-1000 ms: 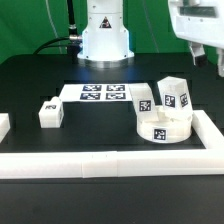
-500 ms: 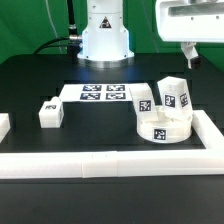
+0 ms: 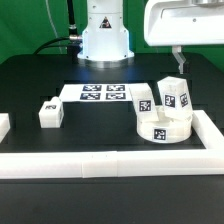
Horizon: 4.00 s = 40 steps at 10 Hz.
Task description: Assemble stool
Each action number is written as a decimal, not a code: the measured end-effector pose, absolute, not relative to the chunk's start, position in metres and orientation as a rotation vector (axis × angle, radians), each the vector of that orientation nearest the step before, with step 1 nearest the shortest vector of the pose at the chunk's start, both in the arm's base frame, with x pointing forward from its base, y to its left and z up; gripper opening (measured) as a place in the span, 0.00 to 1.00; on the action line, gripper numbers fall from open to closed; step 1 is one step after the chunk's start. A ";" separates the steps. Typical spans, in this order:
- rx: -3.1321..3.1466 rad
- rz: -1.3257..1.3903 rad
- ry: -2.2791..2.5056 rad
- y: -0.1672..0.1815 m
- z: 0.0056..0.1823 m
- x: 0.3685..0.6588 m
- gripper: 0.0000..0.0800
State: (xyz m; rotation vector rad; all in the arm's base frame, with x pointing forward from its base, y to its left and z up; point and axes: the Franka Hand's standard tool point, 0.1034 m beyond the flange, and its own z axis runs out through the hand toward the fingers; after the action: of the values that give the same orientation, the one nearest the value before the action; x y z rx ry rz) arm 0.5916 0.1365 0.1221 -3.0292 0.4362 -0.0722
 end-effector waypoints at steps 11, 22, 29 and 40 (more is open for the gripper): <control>-2.991 -0.090 -0.810 0.111 0.117 0.590 0.81; -2.990 -0.085 -0.868 0.094 0.089 0.576 0.70; -3.002 -0.100 -0.814 0.102 0.094 0.579 0.00; -3.004 -0.096 -0.827 0.107 0.090 0.570 0.80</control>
Offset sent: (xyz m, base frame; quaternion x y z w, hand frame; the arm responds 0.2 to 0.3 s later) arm 0.0009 -0.0039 0.0019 0.0334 -0.0273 -0.2709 0.9616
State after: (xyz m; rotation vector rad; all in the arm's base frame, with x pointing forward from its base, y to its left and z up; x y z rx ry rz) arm 0.5703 0.1073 0.0902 -3.0041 -0.8267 -0.0957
